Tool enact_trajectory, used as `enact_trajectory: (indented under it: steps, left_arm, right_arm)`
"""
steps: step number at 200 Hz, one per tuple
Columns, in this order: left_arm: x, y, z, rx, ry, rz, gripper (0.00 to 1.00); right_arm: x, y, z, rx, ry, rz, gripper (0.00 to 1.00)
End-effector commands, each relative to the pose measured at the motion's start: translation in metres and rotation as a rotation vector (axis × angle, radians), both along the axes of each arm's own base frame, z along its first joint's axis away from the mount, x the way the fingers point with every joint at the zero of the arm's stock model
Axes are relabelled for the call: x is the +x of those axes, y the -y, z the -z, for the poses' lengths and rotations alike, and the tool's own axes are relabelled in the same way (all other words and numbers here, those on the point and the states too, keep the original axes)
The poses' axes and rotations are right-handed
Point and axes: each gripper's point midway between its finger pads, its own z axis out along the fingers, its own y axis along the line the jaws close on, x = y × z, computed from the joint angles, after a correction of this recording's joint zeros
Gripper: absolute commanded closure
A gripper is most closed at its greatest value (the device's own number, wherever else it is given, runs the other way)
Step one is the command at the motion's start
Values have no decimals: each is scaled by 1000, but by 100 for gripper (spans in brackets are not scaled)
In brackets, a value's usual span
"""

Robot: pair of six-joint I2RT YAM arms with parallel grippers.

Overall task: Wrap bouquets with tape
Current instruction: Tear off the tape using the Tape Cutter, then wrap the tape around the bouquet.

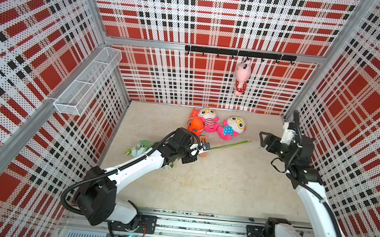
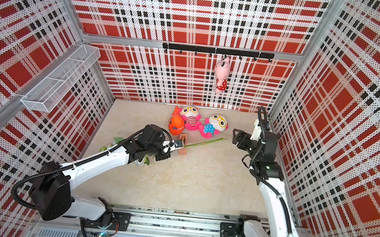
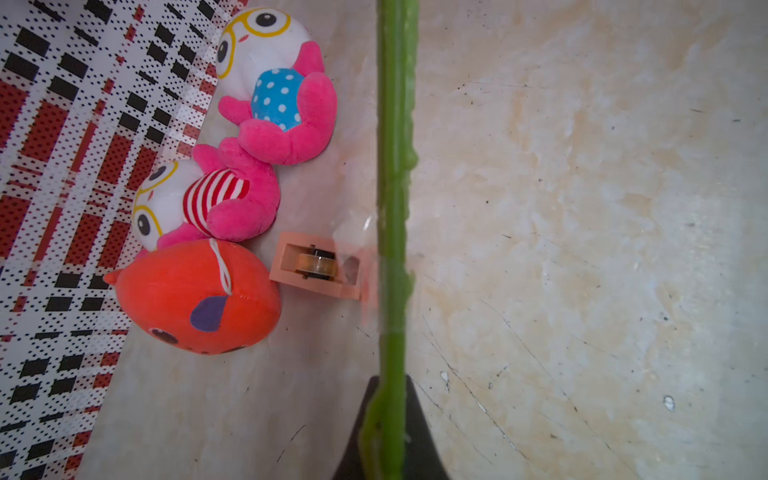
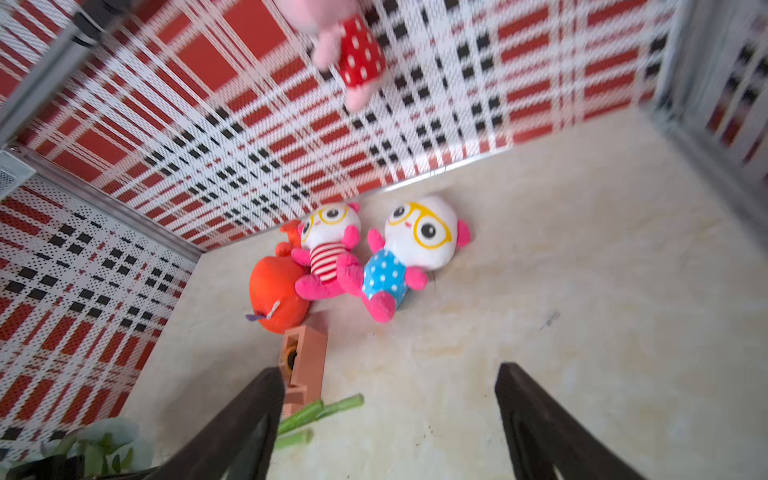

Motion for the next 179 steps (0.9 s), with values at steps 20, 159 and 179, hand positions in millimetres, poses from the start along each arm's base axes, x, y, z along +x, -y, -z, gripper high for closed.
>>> enact_trajectory:
  steps: [20,159,179]
  left_arm:
    - [11,2,-17,-77,-63,-25,100]
    - [16,12,-27,-152,-166,-4,100]
    - [15,13,-29,-157,-166,2,100]
  right_arm:
    - [-61,-72,-4,90,216,-439,13]
    - [-13,-221,117,-146,396,-654,8]
    - [-5,-228,124,-162,402,-661,8]
